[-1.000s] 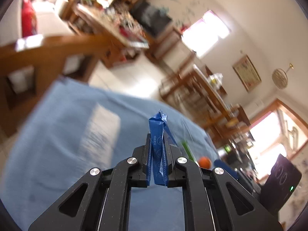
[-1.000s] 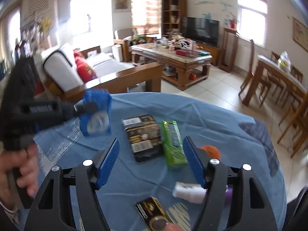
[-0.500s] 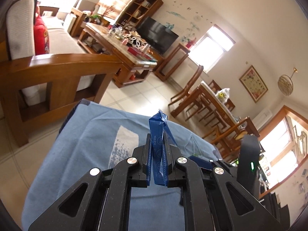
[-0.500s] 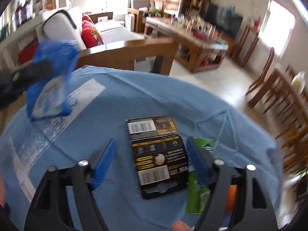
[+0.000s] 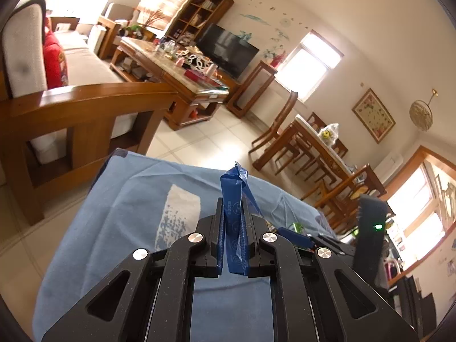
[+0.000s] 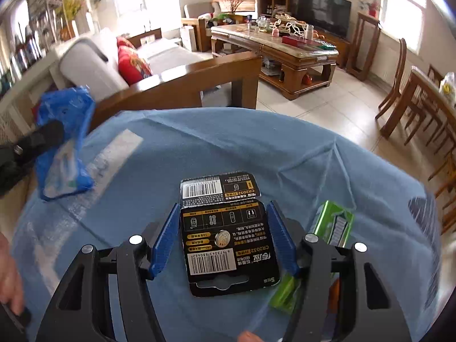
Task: Collect trash
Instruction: 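Grasp the blue wrapper with the left gripper while the right grasps the black battery card, then carry the blue wrapper and battery card toward the black bin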
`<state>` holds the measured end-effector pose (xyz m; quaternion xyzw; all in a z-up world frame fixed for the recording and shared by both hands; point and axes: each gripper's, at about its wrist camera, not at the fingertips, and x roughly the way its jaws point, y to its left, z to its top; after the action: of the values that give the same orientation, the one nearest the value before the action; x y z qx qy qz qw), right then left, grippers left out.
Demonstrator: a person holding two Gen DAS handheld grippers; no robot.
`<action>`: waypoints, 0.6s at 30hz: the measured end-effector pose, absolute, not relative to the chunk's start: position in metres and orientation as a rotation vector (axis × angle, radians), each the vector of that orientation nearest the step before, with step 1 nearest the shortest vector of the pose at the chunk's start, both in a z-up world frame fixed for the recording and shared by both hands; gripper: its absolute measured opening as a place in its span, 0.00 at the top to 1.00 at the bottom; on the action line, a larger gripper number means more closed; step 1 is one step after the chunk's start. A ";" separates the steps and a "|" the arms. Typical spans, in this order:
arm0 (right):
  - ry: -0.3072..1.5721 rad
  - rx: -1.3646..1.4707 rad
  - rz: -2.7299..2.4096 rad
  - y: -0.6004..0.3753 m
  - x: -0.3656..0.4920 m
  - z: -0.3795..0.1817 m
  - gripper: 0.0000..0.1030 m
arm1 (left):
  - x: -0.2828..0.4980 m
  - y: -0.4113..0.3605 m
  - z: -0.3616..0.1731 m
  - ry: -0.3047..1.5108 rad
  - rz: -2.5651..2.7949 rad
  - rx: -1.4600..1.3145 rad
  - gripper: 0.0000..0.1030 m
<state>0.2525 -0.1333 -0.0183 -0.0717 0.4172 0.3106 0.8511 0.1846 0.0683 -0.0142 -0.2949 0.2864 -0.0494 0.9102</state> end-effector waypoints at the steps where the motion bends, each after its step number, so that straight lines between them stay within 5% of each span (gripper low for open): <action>1: 0.859 -0.120 0.657 -0.137 0.247 -0.012 0.41 | 0.185 0.068 -0.014 0.588 -0.103 -0.605 0.91; 18: 0.507 0.284 0.572 -0.295 0.104 0.070 0.41 | 0.164 -0.019 0.017 0.482 -0.274 -0.292 0.90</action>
<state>0.1041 -0.2950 0.0700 0.1379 0.2467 0.2781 0.9180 0.1643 -0.0191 0.0170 -0.1435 0.2371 -0.1348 0.9513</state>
